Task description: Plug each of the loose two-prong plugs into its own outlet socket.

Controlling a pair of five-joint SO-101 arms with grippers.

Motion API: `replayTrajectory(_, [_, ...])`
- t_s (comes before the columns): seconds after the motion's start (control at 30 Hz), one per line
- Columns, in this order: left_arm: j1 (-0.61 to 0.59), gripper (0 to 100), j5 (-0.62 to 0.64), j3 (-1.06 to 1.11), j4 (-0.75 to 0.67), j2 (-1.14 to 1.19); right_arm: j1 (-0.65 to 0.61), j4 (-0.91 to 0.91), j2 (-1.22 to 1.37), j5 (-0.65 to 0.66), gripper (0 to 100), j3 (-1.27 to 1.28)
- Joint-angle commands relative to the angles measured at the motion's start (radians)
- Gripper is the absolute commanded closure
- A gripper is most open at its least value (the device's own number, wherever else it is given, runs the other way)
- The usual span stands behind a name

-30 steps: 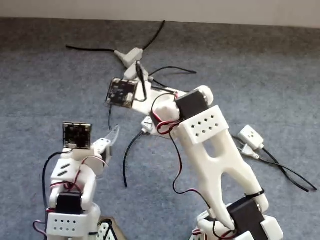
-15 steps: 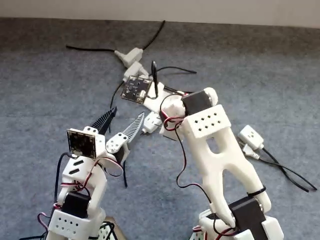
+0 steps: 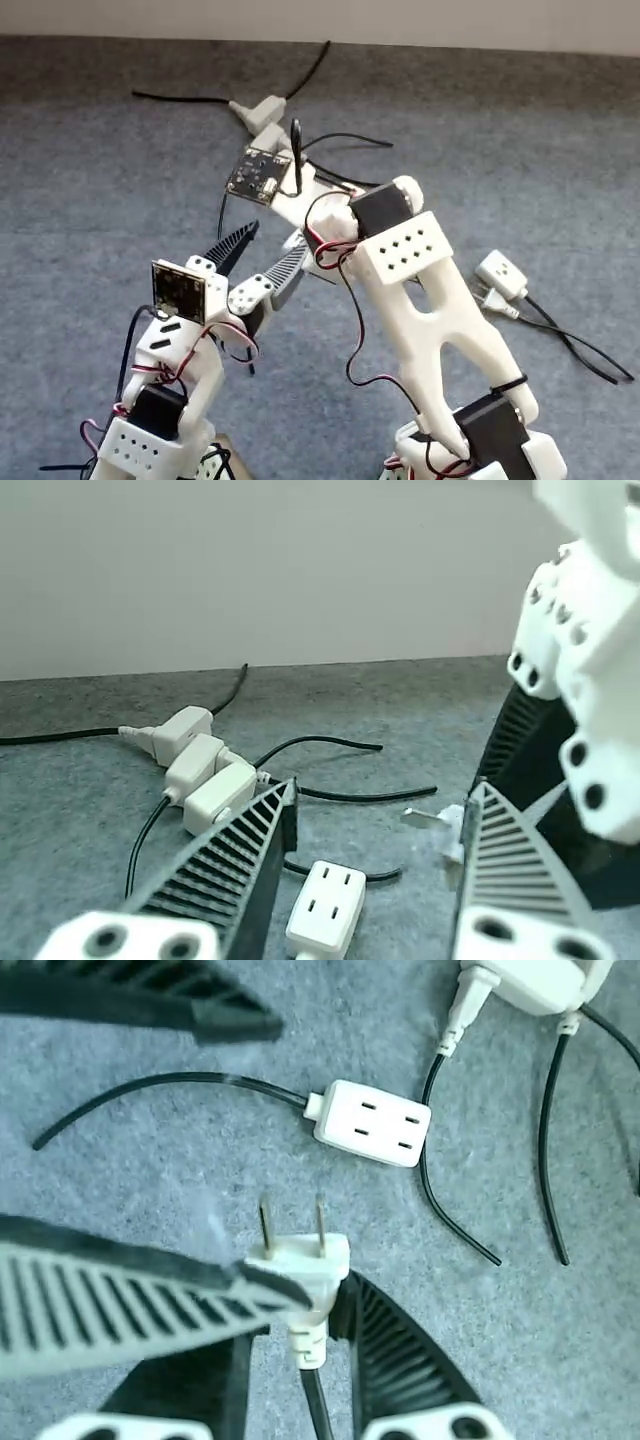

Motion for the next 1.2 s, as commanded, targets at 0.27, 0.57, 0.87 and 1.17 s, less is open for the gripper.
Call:
replayTrajectory(0.27, [-0.039, 73, 0.003, 0.013, -0.002, -0.007, -0.010, 0.257, -0.021, -0.011, 99.1, -0.285])
replayTrajectory(0.57, [-0.035, 73, 0.006, 0.015, 0.003, -0.005, -0.010, 0.283, -0.019, -0.012, 99.1, -0.352])
replayTrajectory(0.87, [-0.033, 73, 0.006, 0.015, 0.003, -0.005, -0.081, 0.280, -0.019, -0.044, 99.1, -0.355])
replayTrajectory(1.17, [-0.033, 73, 0.006, 0.015, 0.025, -0.005, -0.136, 0.255, -0.019, -0.114, 99.1, -0.352])
